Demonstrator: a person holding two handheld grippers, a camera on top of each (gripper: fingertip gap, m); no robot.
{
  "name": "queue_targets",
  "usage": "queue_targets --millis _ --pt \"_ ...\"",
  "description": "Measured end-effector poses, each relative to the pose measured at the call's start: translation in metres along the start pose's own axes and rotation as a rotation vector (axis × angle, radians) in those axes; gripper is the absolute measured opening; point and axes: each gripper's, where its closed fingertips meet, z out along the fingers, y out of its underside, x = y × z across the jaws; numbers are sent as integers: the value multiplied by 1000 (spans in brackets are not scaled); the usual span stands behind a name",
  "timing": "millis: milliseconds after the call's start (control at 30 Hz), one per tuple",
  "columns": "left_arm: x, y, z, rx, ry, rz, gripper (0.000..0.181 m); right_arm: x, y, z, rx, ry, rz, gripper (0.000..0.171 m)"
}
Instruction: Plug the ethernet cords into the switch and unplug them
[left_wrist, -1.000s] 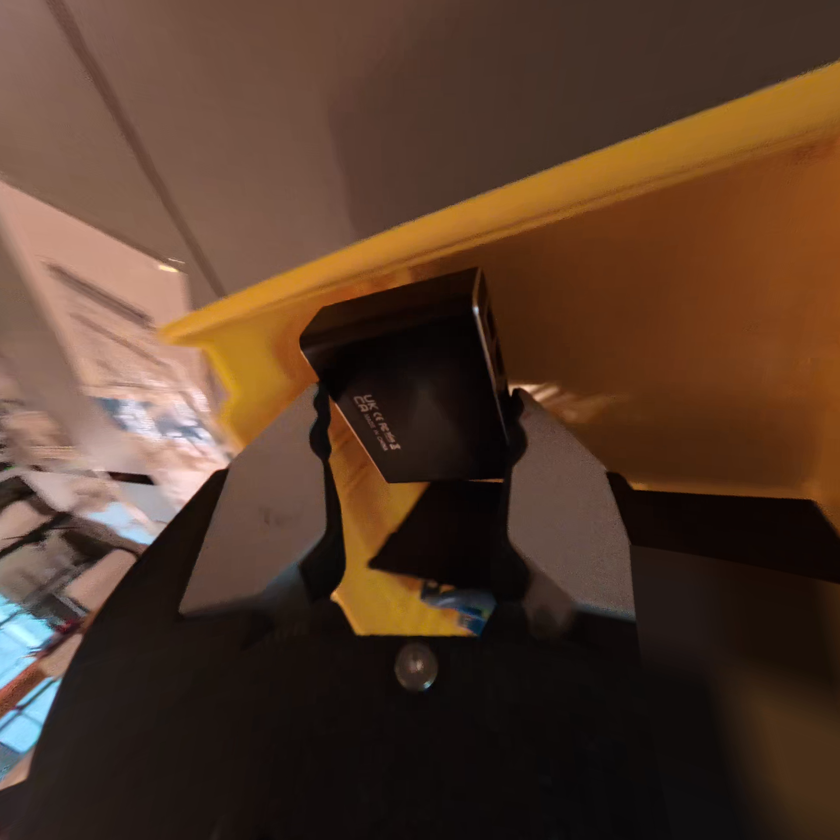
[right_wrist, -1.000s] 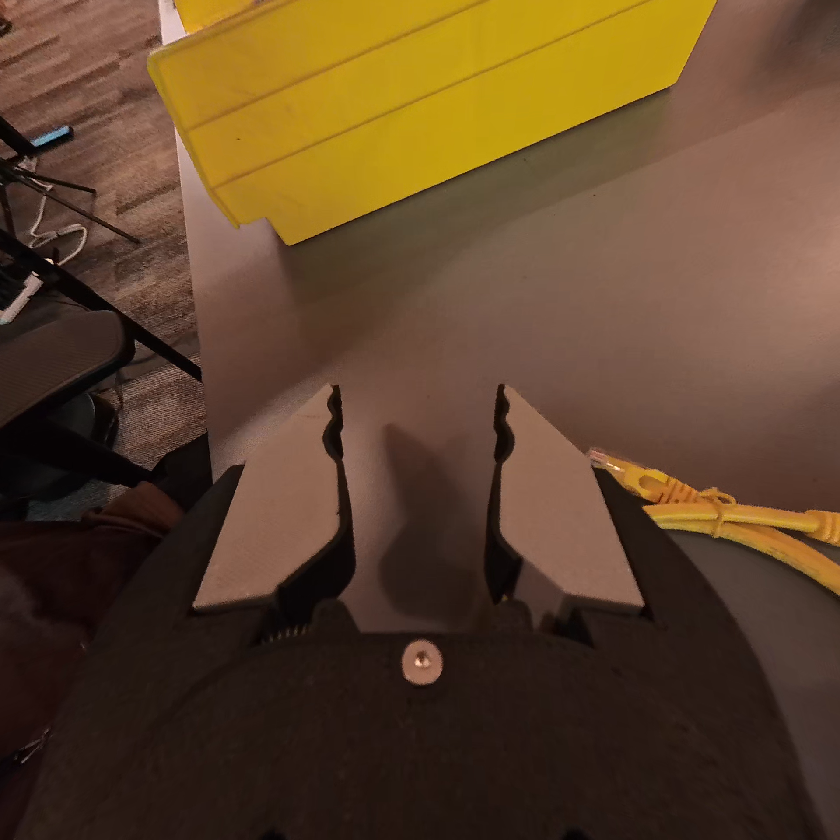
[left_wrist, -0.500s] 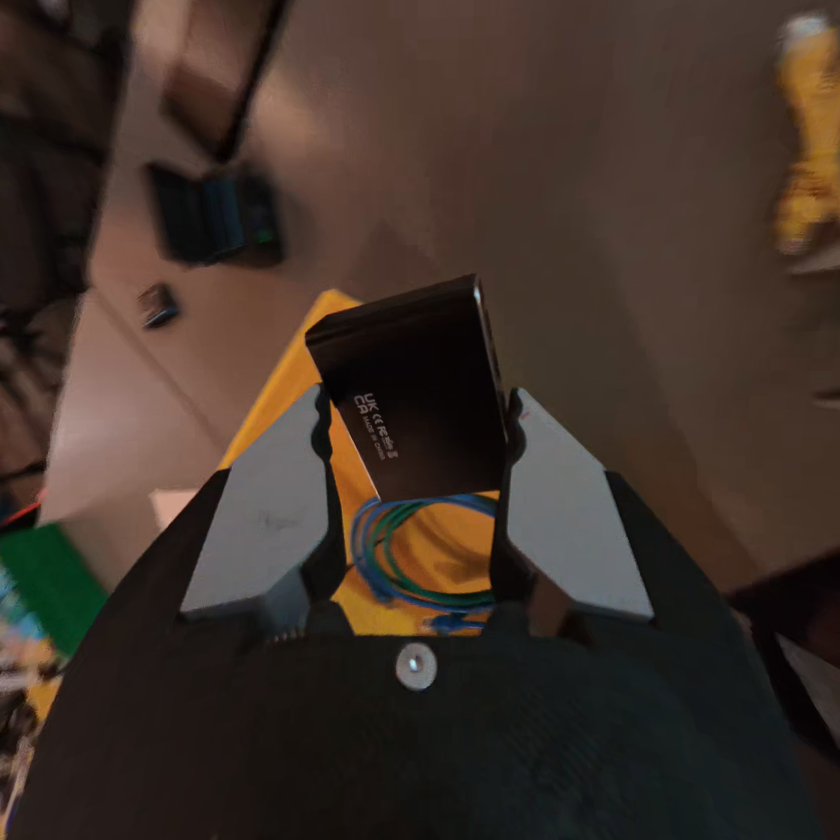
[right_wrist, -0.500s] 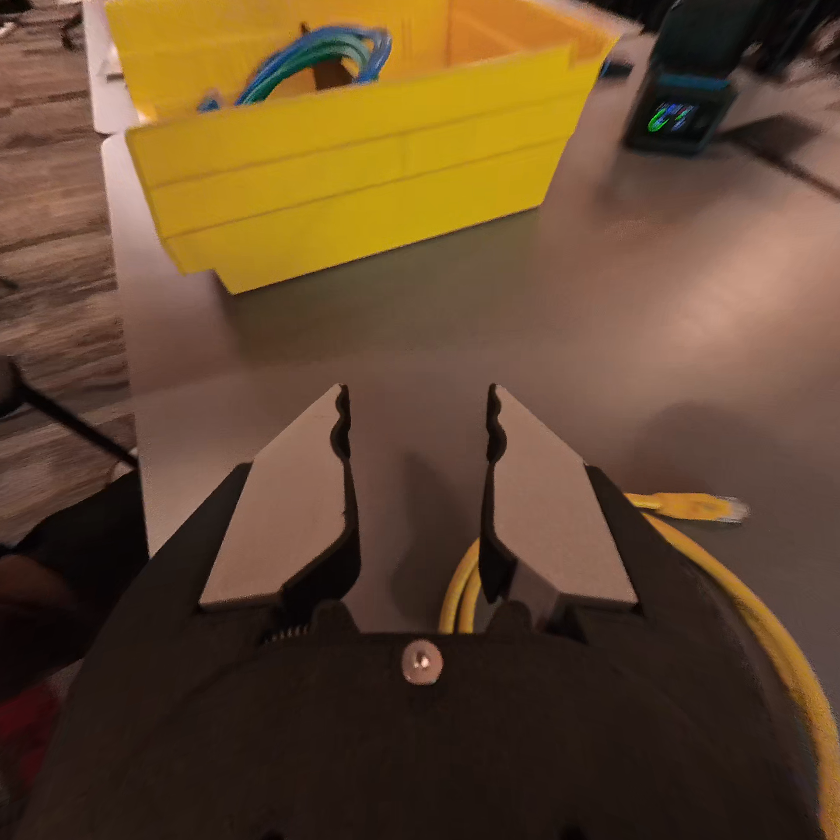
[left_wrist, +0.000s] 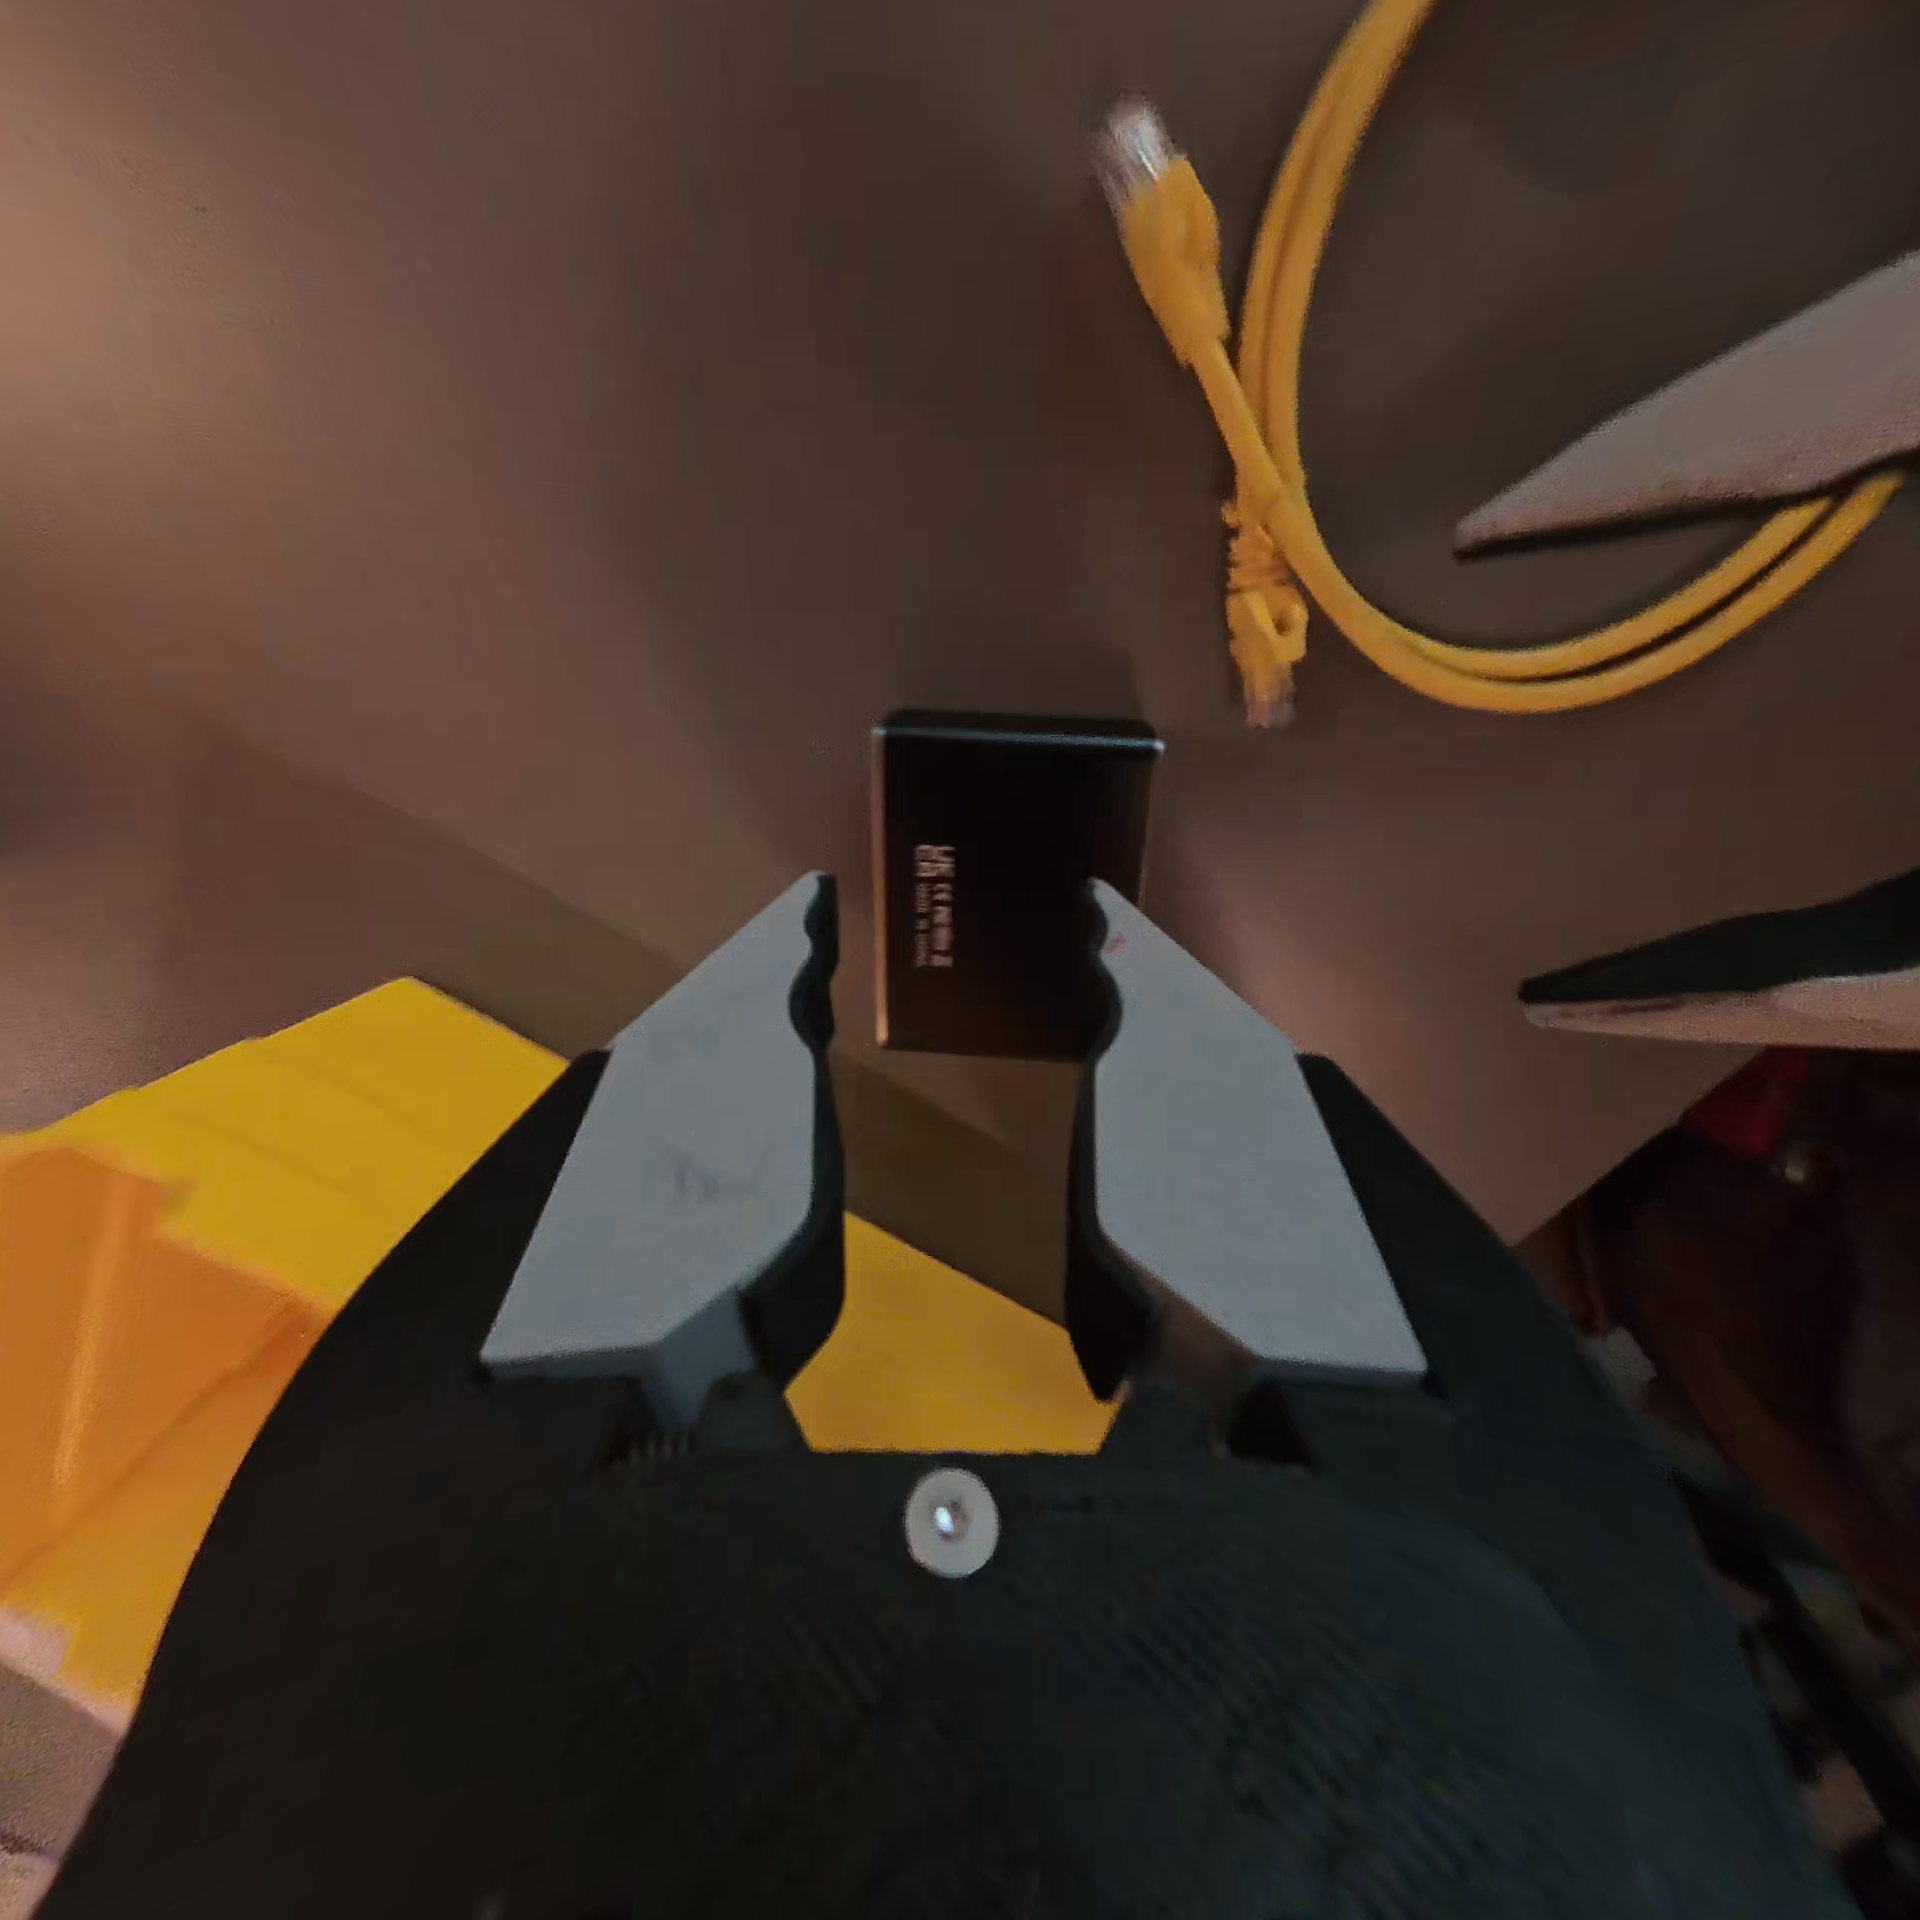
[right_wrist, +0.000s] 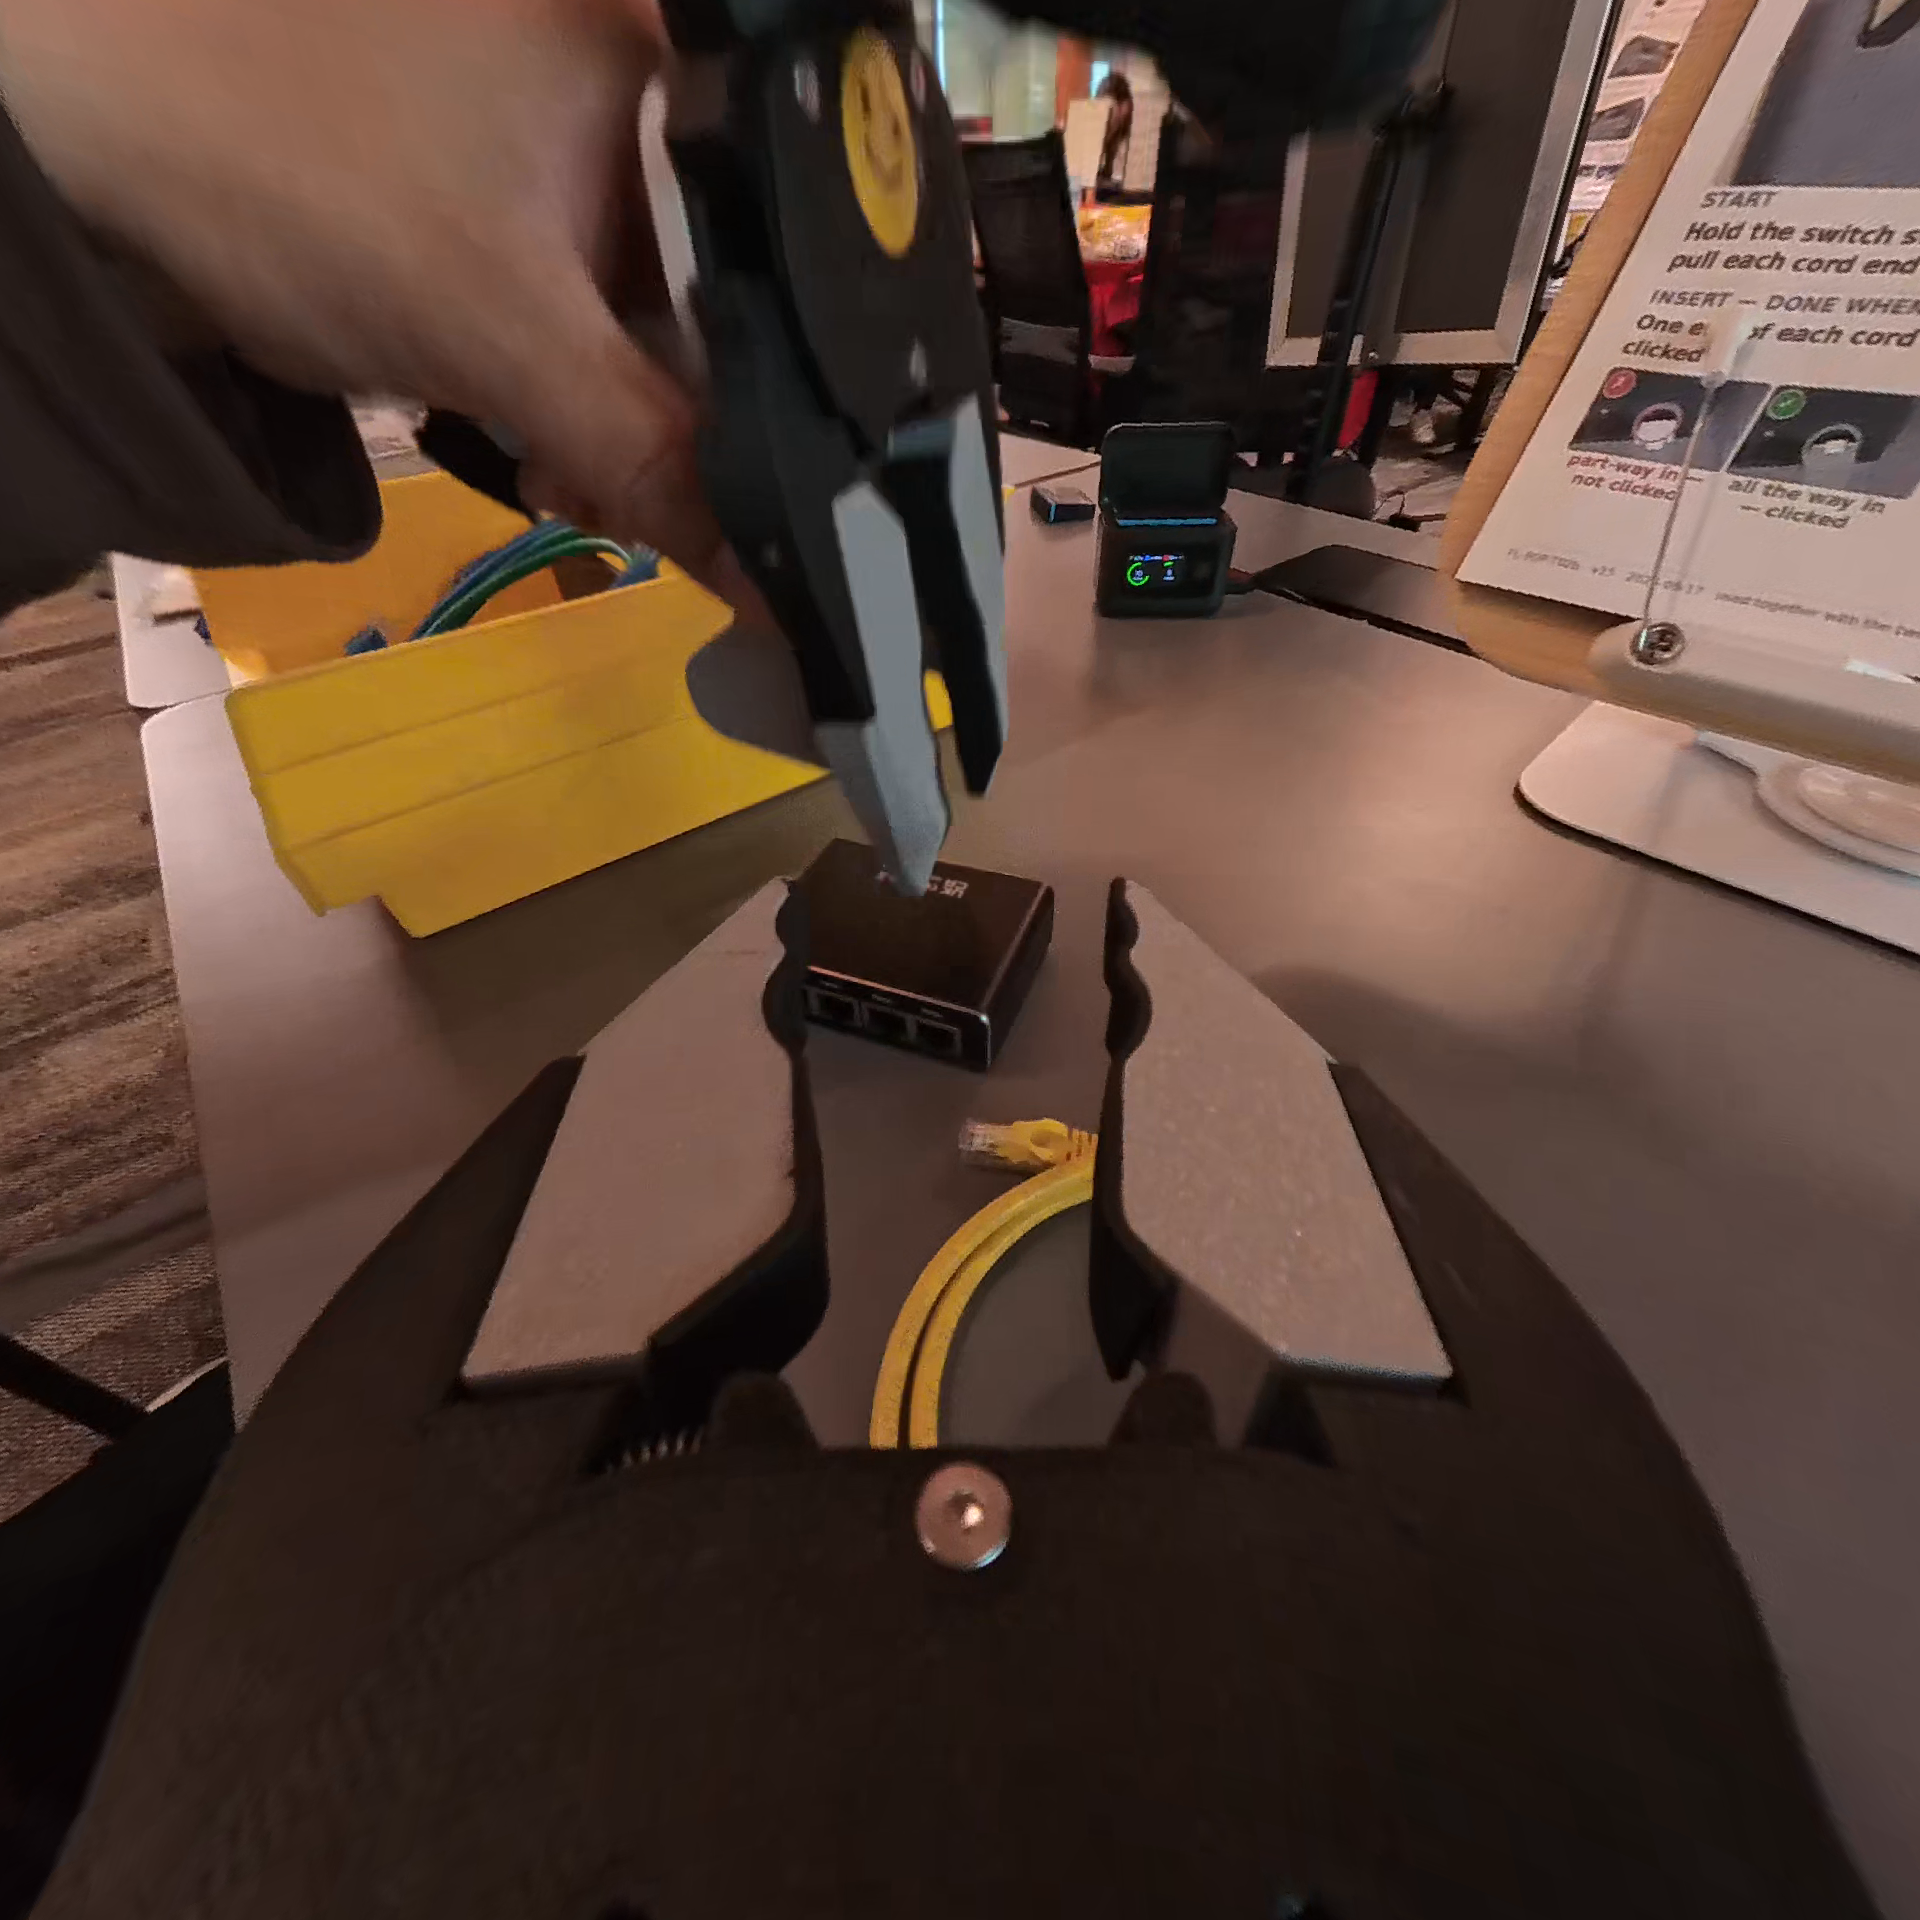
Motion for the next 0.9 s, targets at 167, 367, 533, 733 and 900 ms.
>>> queue_targets --millis 167,367,533,733,900 --pt "7 -14 -30 109 -30 -36 60 0 5 4 -30 0 4 55" --pt "30 25 21 -80 -25 41 87 3 -3 -2 16 23 -3 51" --pt "10 22 43 -123 -34 1 91 15 -17 -15 115 72 18 44" --pt "8 22 61 -176 77 -66 109 16 -17 -17 116 67 35 42" --pt "1 22 54 -115 -59 5 73 17 -19 -18 127 61 48 40"
